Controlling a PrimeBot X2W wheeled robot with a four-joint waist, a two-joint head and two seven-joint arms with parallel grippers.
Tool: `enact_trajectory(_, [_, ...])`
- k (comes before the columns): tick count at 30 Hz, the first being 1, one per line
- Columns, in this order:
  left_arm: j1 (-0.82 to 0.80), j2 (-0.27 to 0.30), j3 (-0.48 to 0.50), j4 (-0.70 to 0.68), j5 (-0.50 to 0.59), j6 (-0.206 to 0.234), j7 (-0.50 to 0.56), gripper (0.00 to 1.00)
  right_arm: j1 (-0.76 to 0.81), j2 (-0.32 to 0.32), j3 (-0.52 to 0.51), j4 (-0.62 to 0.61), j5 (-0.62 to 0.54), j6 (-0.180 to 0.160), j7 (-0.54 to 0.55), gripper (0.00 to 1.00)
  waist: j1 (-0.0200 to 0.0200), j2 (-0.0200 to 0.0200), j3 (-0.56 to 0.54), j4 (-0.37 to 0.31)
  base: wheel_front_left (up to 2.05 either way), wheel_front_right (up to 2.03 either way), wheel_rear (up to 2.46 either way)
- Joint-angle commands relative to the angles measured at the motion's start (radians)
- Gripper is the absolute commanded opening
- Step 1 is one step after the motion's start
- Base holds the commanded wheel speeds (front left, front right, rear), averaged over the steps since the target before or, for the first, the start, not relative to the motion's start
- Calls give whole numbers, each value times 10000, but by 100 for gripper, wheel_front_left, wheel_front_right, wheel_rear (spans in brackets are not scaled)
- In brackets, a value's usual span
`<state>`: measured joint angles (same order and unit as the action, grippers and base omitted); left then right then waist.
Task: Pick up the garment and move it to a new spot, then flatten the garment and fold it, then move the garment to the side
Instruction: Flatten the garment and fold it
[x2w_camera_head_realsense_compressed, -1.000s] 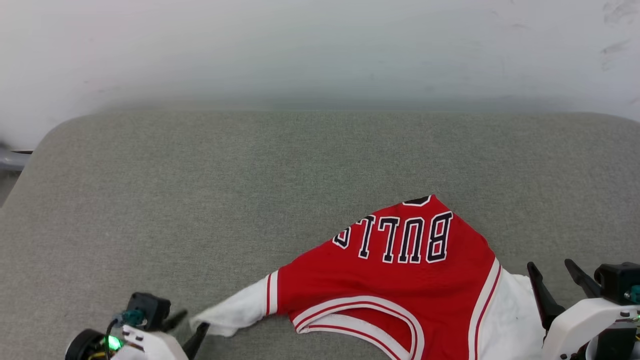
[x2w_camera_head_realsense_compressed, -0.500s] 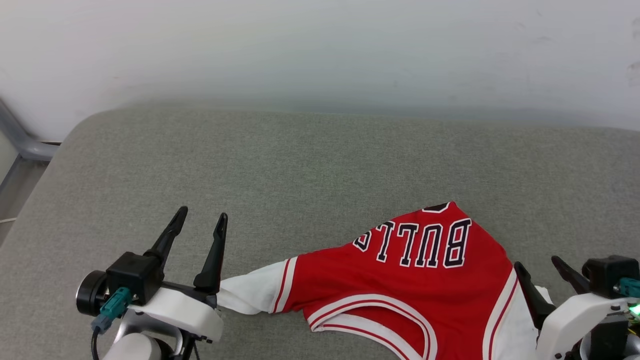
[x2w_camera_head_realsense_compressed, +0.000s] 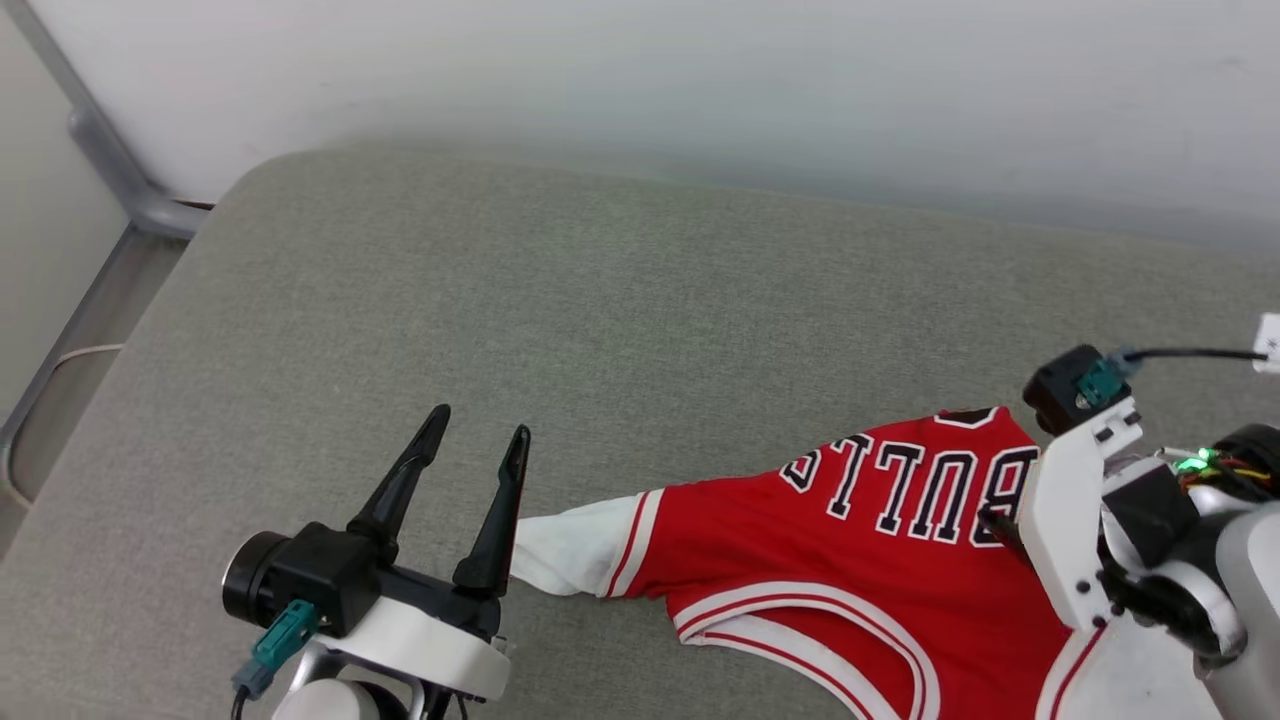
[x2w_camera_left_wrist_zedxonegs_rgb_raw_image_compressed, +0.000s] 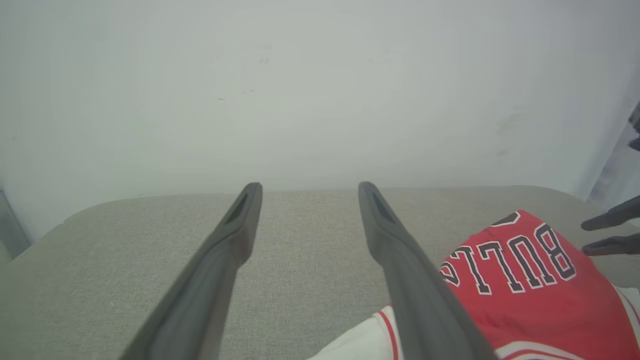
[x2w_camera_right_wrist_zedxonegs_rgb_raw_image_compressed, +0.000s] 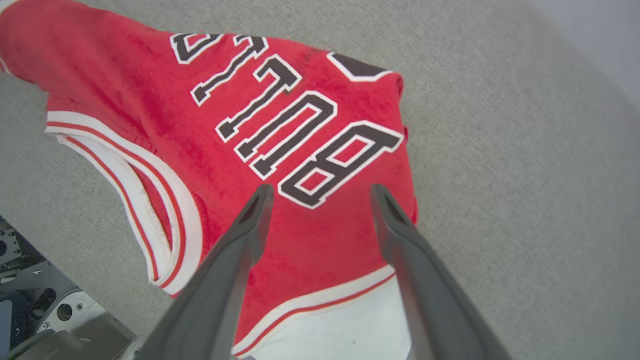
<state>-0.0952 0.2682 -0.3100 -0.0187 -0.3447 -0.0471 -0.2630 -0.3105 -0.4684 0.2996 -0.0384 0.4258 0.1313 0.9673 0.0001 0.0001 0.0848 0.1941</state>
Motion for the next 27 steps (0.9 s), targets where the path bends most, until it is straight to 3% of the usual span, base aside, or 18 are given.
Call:
enact_trajectory(1, [-124,-141,74,64,107,-132,-24,100,-465,38,129,172,118,-11,398,100,-1,-1,251,374,0,0,0])
enact_trajectory(6, [-166,-617,256,336,384,-520,-24,100,-1292,208,825,1126,313,-11,1438,100,-1,-1,500,996,0,0,0])
enact_trajectory(10, [-192,-802,427,488,531,-693,-25,100,-1288,528,1440,1811,539,-11,1206,100,-1,-1,646,1323,0,0,0])
enact_trajectory(20, [-266,-978,606,553,735,-825,-25,100,-1284,325,2812,3869,714,-9,558,100,-1,-1,906,1640,0,0,0])
enact_trajectory(21, [-276,-988,613,556,753,-828,-25,100,-1247,308,2956,4034,817,-8,520,47,-1,-1,928,1639,0,0,0])
enact_trajectory(22, [-280,-1009,612,565,762,-832,-25,100,-1209,256,3098,4153,932,-8,479,0,-1,-1,946,1636,0,0,0])
enact_trajectory(27, [-318,-986,556,608,706,-839,-25,100,-1313,-546,3971,4185,1536,-3,337,0,-1,-1,934,1519,0,0,0])
